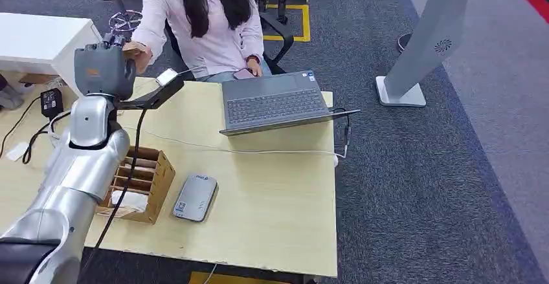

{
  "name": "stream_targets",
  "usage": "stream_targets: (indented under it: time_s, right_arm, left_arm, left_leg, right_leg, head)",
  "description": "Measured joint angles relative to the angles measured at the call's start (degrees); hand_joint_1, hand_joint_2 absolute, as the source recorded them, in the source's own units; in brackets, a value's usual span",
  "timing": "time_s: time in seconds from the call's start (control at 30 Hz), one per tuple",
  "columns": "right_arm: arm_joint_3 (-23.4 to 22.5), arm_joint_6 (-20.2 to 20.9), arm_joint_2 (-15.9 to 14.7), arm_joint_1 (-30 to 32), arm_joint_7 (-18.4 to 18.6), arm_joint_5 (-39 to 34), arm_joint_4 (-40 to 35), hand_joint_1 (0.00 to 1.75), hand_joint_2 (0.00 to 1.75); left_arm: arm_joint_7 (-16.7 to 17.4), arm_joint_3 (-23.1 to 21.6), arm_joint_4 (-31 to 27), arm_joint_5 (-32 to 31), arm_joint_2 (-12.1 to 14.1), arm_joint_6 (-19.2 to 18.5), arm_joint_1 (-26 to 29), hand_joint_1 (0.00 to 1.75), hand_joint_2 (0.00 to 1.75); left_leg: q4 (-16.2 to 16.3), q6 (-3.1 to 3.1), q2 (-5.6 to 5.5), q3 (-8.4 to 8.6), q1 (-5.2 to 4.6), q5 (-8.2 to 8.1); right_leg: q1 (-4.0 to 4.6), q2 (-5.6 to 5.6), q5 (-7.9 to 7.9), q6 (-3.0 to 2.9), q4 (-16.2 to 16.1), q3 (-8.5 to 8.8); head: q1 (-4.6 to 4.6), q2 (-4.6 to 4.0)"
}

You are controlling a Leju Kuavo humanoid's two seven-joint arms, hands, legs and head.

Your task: Pass the card to the sensor for recognition and then transmit it.

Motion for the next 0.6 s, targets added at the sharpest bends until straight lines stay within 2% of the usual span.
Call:
stream_targets:
  time_s: [0.2,0.4,0.47,0.6]
  right_arm:
    - [0.0,0.0,0.0,0.0,0.0,0.0,0.0,0.00,0.00]
    - [0.0,-0.2,0.0,0.0,-0.2,-0.1,0.0,0.00,0.00]
    - [0.0,-0.5,0.0,0.1,-0.4,-0.2,0.0,0.00,0.00]
    - [-0.6,-1.4,0.0,0.4,-1.0,-0.6,0.0,0.00,0.00]
  left_arm:
    - [-0.1,0.1,0.9,0.0,0.0,0.3,0.0,0.00,1.75]
    - [-4.0,0.5,0.4,1.3,-0.3,3.4,1.3,0.00,1.75]
    - [-5.7,0.5,-2.4,2.1,-0.4,3.7,4.2,0.00,1.75]
    - [-8.0,0.4,-13.2,4.7,-0.6,3.3,12.8,0.00,1.75]
  left_leg:
    - [0.0,0.02,0.00,-0.01,0.00,0.02]
    - [0.0,0.03,0.00,-0.01,-0.01,0.01]
    - [0.0,0.03,0.02,-0.01,-0.02,0.00]
    - [0.0,0.02,0.05,-0.02,-0.02,-0.03]
  right_leg:
    - [0.00,0.00,0.00,0.00,0.0,0.00]
    - [-0.01,0.00,0.00,0.00,0.0,0.00]
    - [-0.01,0.01,-0.01,0.00,0.0,0.00]
    - [-0.01,0.04,-0.02,0.00,0.0,-0.04]
  head:
    - [0.00,0.00]
    - [0.02,0.00]
    - [0.00,0.00]
    - [0.02,0.00]
